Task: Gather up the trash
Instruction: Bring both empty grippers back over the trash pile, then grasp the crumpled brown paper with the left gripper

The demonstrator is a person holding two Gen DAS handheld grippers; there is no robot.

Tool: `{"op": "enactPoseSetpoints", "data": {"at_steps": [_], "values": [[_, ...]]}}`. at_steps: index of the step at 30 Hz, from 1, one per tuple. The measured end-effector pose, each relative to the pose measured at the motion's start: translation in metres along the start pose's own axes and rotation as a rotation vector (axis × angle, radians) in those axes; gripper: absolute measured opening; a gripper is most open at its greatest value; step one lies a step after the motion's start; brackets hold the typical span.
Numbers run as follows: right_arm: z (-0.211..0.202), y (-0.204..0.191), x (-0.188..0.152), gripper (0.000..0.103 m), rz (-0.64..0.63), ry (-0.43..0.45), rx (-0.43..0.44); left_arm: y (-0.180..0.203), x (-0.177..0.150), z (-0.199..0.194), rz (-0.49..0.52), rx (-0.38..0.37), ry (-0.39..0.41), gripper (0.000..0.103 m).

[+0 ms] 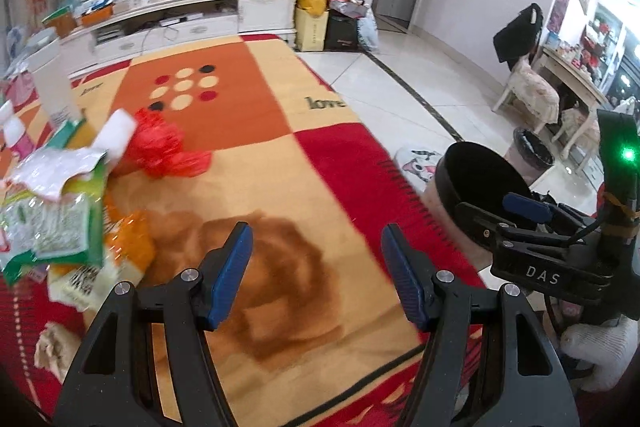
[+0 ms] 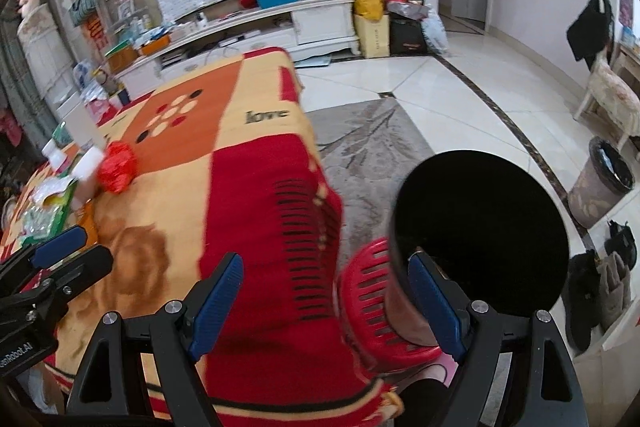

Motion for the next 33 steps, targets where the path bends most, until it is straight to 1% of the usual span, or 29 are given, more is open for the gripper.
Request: {"op": "enactPoseSetpoints", "data": {"at_steps": [6,12,15,20,24,28,30,33], "values": [[0.010,-0.035,-0.008,0.083,-0.039,-0.026,0.047,-0.026,-0.019,-0.006,-0.023,0.030,-0.023,0.066],[0.028,-0.071,-0.021,0.083,-0.081,-0.077,0.106,-0.053,-0.037,-0.014,-0.058,0.044,-0.054,0.066],[0.035,-0.091,-0.025,0.083,-0.106,-0.094,0.138,-0.073,-0.043,-0.025,-0.089,0.040,-0.055,0.066],[0.046,-0.120,-0.027,0.083,-0.132,-0.110,0.191,-0.110,-0.054,-0.040,-0.119,0.084,-0.053,0.066],[0.054,-0.137,-0.029,0.082,-0.151,-0.124,0.219,-0.150,-0.069,-0.047,-0.172,0.132,-0.059,0.066],[0.062,-0.151,-0.030,0.083,-0.161,-0.141,0.243,-0.181,-0.083,-0.045,-0.242,0.153,-0.082,0.066],[0.064,-0.156,-0.031,0.082,-0.167,-0.148,0.249,-0.195,-0.089,-0.039,-0.292,0.161,-0.105,0.066],[0.066,-0.165,-0.031,0.083,-0.178,-0.150,0.259,-0.205,-0.099,-0.028,-0.335,0.172,-0.132,0.066]]}}
Point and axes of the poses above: each gripper's, at about its wrist camera, not at the fingertips, and z roughly the way its jaws point, y to its right, x to its top, the point moved 9 cm from there along z, roughly the way its jaws point, and after that the axes turned 15 degrees about x, right-handed, at the moved point
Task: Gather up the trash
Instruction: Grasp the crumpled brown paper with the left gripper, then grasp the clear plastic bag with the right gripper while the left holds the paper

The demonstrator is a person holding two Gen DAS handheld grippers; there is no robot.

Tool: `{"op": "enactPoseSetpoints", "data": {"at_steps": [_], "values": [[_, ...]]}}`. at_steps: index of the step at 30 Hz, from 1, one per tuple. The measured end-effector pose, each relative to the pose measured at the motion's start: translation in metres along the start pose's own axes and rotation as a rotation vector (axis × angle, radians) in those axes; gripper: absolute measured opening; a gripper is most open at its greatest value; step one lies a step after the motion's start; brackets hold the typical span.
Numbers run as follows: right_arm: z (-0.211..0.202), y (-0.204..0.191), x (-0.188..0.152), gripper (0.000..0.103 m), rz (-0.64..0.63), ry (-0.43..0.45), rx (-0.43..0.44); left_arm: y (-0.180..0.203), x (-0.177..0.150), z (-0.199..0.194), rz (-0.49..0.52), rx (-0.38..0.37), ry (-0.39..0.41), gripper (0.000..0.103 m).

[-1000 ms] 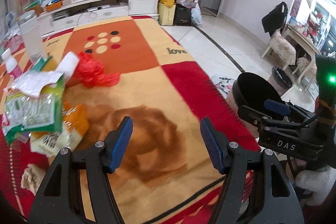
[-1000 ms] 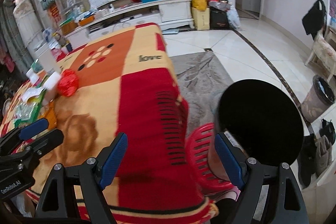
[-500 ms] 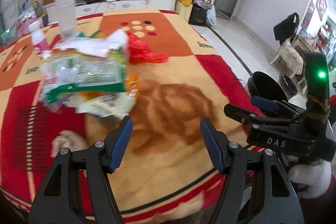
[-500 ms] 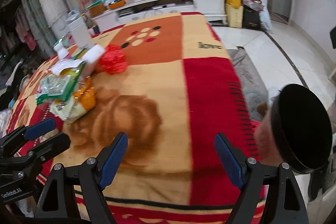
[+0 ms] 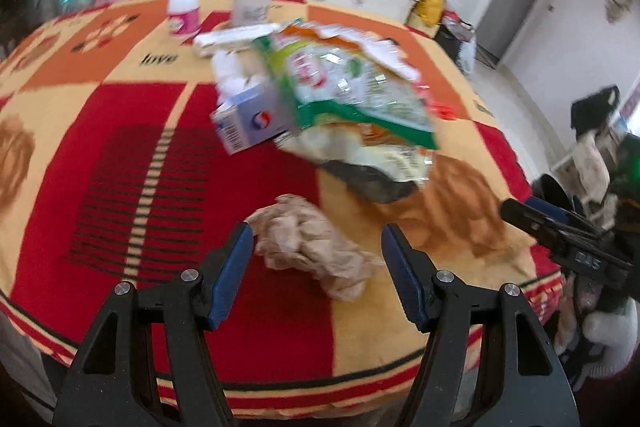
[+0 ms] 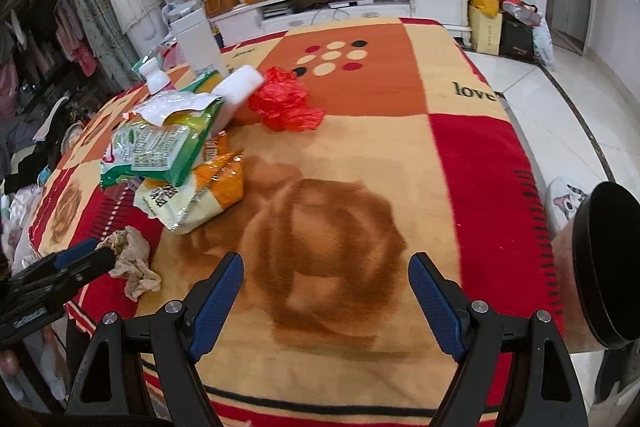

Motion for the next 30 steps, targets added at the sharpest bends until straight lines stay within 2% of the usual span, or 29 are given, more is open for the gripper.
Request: {"op": "enactPoseSetpoints", "data": {"at_steps": [5,7,9,10,12,20,25,30], "values": [[0.005,-0.012,0.007,0.083,-0.014,-0.001,0.022,0.004,-0.004,0.025,0.014,0.008,-0.028,0.066],[0.006,-0.017,0.014,0.082,-0.024,0.003,0.036,0.009,-0.003,0.031,0.022,-0.030,-0.032,0.064],[0.007,-0.025,0.023,0.083,-0.039,0.010,0.056,0.012,-0.002,0.037,0.021,-0.065,-0.041,0.041],[0.008,-0.028,0.027,0.083,-0.046,0.013,0.068,0.011,-0.001,0.040,0.020,-0.069,-0.048,0.041],[0.011,-0.040,0.039,0.082,-0.068,0.015,0.118,0.011,0.003,0.038,0.024,-0.094,-0.052,0.033],[0.049,-0.089,0.095,0.089,-0.195,-0.049,0.317,-0.022,0.033,0.019,0.022,-0.047,-0.004,0.030],[0.094,-0.109,0.123,0.089,-0.277,-0.152,0.365,-0.044,0.044,0.011,-0.004,-0.035,0.013,0.030],[0.127,-0.122,0.128,0.089,-0.324,-0.227,0.421,-0.054,0.050,0.009,-0.032,-0.043,0.018,0.030]]}}
Point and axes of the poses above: each gripper's, at about its wrist camera, not at the fingertips, and z roughly the way its jaws point, y to its right, x to its top, the point moved 9 cm from there along z, roughly the way its jaws point, and after that the axes turned 15 degrees about x, right-handed, at the moved point
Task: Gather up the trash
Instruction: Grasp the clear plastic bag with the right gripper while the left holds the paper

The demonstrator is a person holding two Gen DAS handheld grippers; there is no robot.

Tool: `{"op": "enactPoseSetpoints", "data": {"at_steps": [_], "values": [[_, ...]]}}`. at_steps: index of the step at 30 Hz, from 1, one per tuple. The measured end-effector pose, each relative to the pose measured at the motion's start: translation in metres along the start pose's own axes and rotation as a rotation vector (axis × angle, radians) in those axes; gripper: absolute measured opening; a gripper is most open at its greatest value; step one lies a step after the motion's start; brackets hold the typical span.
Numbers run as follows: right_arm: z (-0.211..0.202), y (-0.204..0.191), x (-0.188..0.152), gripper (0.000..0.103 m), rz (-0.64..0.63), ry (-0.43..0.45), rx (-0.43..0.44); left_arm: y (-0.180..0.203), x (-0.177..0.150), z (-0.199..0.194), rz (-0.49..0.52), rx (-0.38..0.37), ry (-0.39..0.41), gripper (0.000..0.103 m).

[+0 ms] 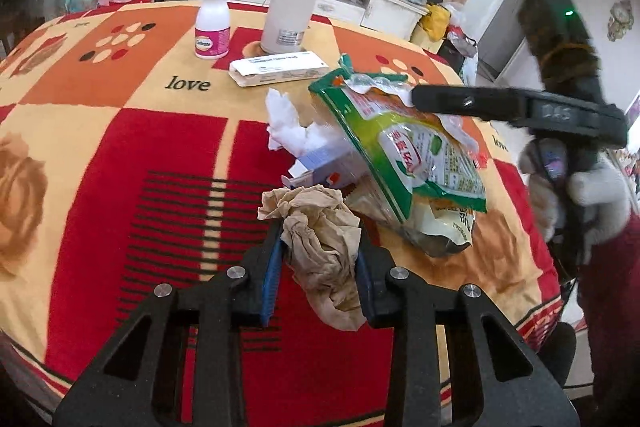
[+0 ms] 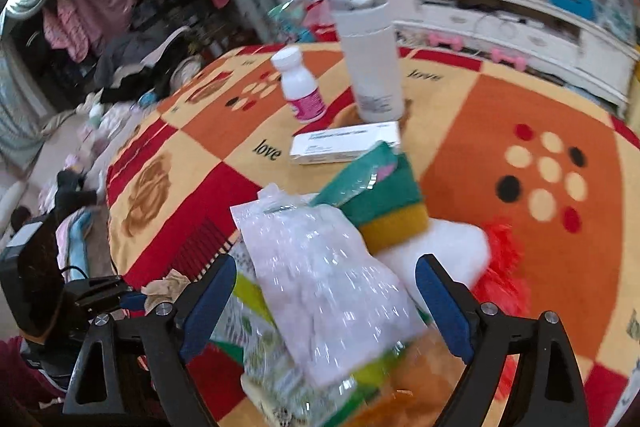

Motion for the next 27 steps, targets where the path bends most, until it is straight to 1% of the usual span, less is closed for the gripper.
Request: {"op": "enactPoseSetpoints", "data": {"at_steps": [2,3,6,11,14,15,18,21,23,25,27], "values": [[0.012,0.002,-0.005,0.089,0.016,-0.031,0.021,-0.002,0.000,0.002,-0.010,-0.005,-0.006,0.030],[0.015,0.003,-0.007,0.081,0.027,-0.029,0.024,-0.002,-0.001,0.003,-0.012,-0.006,-0.009,0.030],[0.007,-0.003,-0.010,0.071,0.035,0.037,0.036,-0.001,-0.003,0.007,-0.014,-0.013,-0.022,0.030],[-0.005,-0.020,-0.033,0.069,-0.022,0.019,-0.004,0.005,-0.005,0.007,-0.012,-0.029,-0.021,0.030],[-0.012,-0.030,-0.047,0.067,-0.051,0.022,-0.056,0.010,-0.006,0.002,-0.008,-0.034,-0.008,0.030],[-0.015,-0.032,-0.052,0.067,-0.053,0.026,-0.062,0.011,-0.007,0.001,-0.006,-0.034,-0.004,0.030],[-0.020,-0.034,-0.064,0.068,-0.038,0.040,-0.071,0.012,-0.008,-0.004,0.001,-0.032,0.006,0.030],[-0.014,-0.033,-0.074,0.071,-0.024,0.011,-0.086,0.010,-0.008,-0.009,0.002,-0.026,0.016,0.030],[-0.010,-0.031,-0.078,0.071,-0.010,-0.002,-0.089,0.009,-0.007,-0.013,-0.002,-0.024,0.026,0.030],[-0.009,-0.030,-0.081,0.071,-0.002,0.005,-0.087,0.008,-0.006,-0.017,-0.004,-0.024,0.033,0.030],[-0.011,-0.032,-0.083,0.067,0.000,0.019,-0.091,0.009,-0.006,-0.021,-0.006,-0.026,0.039,0.030]]}}
Point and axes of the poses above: each gripper's, at about its wrist camera, not at the fingertips, and z roughly the way its jaws point, y to its right, x to its top, the point moved 9 cm from there along z, roughly the way its jaws point, and after that the axes turned 15 degrees about x, right-handed, at the moved point
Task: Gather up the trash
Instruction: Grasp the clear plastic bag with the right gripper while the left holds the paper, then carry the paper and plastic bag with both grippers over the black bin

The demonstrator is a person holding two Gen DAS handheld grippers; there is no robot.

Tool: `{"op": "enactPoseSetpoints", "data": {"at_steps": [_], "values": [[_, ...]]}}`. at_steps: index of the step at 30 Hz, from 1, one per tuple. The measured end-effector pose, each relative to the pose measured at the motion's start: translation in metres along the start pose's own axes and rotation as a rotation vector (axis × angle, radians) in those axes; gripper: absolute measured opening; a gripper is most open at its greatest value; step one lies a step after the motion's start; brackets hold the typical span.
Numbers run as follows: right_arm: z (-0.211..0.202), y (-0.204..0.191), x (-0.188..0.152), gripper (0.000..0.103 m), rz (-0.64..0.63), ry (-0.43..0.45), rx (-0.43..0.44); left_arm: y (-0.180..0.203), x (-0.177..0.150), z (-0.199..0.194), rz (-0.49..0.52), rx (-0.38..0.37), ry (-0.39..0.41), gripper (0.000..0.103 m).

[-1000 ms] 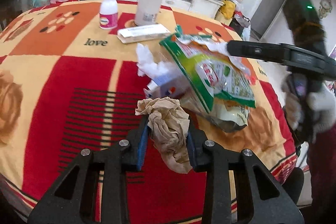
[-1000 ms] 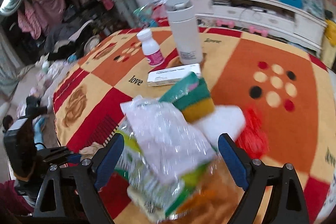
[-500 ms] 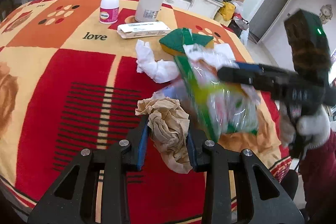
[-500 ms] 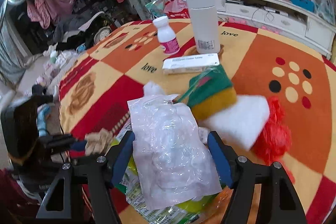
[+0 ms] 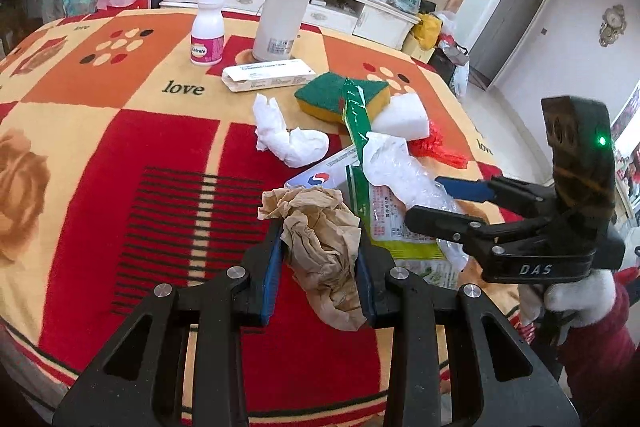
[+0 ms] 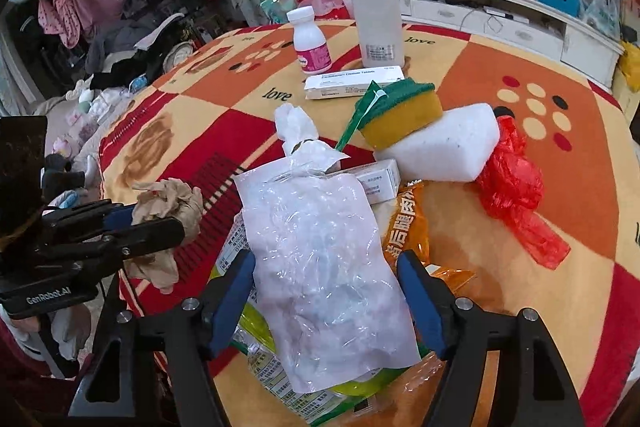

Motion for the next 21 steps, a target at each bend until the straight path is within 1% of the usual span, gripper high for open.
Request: {"op": "enactPoseSetpoints", "data": {"at_steps": [1,2,3,6,13,21], "values": [[-0.002,-0.001,-0.001,0.064,-0.007,0.005,-0.010,0.000,0.000,-0.001,0.001,-0.001,0.002,0.030],[-0.005,-0.002,-0.002,0.055,-0.015,0.010,-0.022,0.002,0.001,-0.003,0.002,-0.003,0.006,0.030],[-0.008,-0.003,-0.003,0.051,-0.021,0.016,-0.034,0.003,0.001,-0.004,0.003,-0.006,0.009,0.030],[-0.026,-0.002,-0.002,0.047,-0.022,0.064,-0.060,0.009,0.003,-0.009,0.010,-0.018,0.022,0.030],[-0.072,0.006,-0.006,0.047,0.027,0.179,-0.091,0.038,0.015,-0.022,0.035,-0.064,0.051,0.030],[-0.108,0.024,-0.023,0.047,0.084,0.239,-0.149,0.092,0.022,-0.025,0.117,-0.105,0.065,0.030]]}}
Point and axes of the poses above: each gripper's, at about its wrist camera, not at the fingertips, and z roughly the way its jaws point, y to its right, x to its top, the point moved 9 cm from there along z, roughly the way its jaws point, and after that the axes turned 15 degrees about x, right-handed, at the moved point
